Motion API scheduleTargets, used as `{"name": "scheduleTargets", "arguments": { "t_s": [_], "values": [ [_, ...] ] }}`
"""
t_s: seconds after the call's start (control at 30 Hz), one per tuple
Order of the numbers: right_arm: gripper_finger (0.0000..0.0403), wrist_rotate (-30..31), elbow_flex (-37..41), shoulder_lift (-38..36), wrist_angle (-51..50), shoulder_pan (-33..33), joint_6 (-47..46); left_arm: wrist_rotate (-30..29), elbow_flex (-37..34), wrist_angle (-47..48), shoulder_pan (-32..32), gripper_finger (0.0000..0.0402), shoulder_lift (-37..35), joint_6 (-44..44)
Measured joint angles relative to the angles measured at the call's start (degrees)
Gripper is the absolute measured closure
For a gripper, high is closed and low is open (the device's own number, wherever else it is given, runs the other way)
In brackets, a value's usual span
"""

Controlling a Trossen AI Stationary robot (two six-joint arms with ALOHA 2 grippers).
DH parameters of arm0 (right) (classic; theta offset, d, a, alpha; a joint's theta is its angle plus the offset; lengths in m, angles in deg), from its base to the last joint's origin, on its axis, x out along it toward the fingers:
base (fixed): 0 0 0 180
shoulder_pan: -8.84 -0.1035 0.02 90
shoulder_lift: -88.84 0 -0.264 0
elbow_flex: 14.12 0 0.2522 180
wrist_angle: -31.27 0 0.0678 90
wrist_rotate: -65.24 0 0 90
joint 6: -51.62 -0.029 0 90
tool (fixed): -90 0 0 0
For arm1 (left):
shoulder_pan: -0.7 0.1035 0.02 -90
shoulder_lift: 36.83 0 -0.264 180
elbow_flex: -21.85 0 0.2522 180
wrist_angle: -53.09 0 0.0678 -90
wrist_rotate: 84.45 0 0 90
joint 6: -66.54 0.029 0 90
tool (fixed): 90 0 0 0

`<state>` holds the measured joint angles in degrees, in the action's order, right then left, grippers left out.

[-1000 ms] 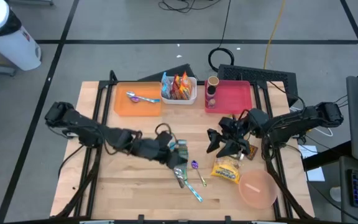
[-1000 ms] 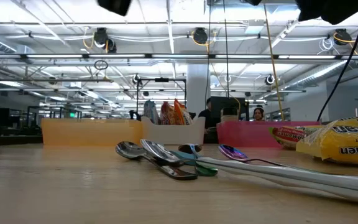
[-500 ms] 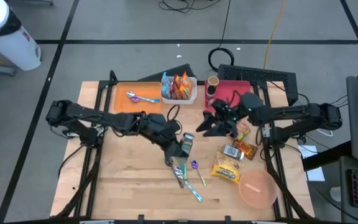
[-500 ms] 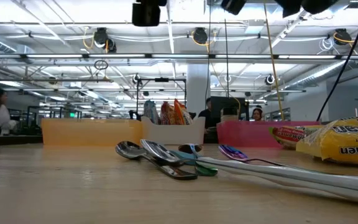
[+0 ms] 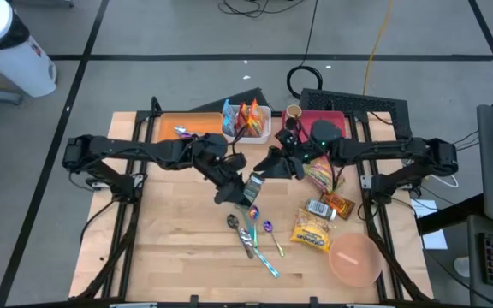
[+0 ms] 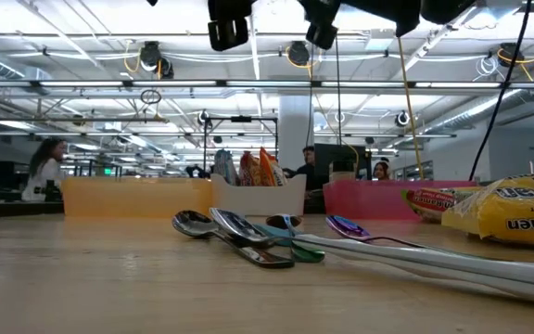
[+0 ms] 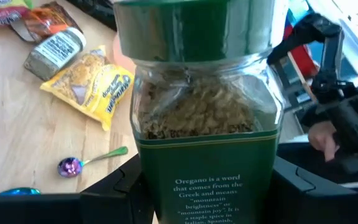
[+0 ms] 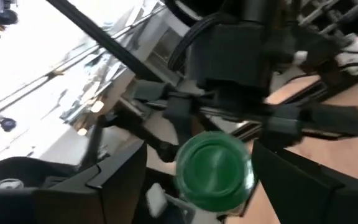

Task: Pick & Place Food Item
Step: Put the green spice bottle into the red bin

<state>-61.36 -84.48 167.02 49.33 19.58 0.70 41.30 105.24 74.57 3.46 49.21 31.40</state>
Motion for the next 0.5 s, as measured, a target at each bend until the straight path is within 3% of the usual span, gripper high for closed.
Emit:
{"name": "scheduleTargets", "arguments": {
  "t_s": [0.23,0.5],
  "values": [
    [0.0114,6.5,0.0,1.7,-0.7,-0.3,4.6,2.0,0.0,3.1,0.2,0.0195,0.0,2.4],
    [0.0115,6.2,0.0,1.9,2.3,-1.7,3.2,1.5,0.0,5.1,2.4,0.0195,0.0,3.1]
  ]
}}
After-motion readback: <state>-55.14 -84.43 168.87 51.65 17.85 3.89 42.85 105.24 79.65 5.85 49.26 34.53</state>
